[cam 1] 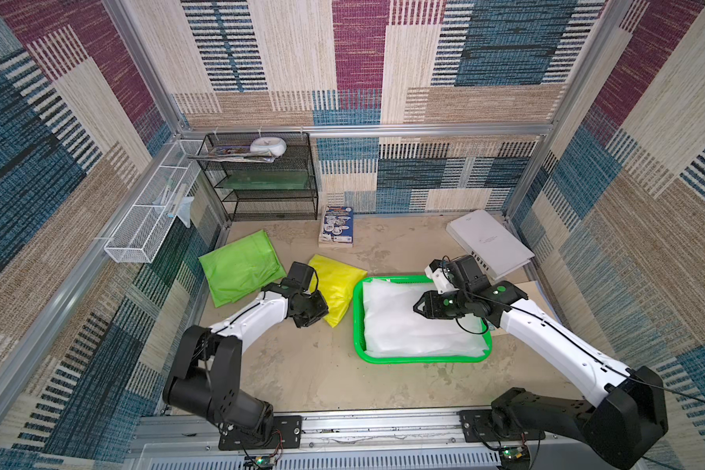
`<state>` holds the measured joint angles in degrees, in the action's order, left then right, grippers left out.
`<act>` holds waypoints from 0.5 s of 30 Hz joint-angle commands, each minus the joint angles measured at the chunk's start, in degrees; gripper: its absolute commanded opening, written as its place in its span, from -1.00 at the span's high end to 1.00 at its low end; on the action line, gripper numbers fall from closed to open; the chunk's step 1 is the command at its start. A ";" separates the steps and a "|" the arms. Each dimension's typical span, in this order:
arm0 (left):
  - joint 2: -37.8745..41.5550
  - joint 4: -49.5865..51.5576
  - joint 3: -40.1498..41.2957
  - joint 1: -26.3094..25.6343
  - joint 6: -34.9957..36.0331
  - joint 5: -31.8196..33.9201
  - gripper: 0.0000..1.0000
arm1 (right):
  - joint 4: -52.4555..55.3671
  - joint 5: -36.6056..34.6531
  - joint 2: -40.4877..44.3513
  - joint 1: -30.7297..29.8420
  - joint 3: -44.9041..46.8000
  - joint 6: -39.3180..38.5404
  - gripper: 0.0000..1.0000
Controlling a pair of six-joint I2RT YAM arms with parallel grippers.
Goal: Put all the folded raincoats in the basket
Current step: Move the raincoat to the center of the board.
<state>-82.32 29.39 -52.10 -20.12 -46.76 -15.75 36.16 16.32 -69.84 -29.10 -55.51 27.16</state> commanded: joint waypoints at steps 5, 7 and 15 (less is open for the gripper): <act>2.70 16.40 -14.62 4.46 7.00 8.54 -0.51 | -0.39 1.90 -0.38 0.01 -1.36 0.85 0.16; -1.29 10.72 -17.38 5.56 9.59 3.92 -0.41 | -0.77 2.38 -0.13 -0.03 -1.14 1.44 0.16; -29.01 24.58 -42.21 6.83 18.29 10.58 -0.33 | 0.69 2.18 2.19 -0.08 -0.76 2.31 0.16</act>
<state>-107.57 45.58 -90.80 -14.06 -33.06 -10.85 36.18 18.46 -68.55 -29.17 -56.38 28.95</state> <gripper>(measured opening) 0.664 0.419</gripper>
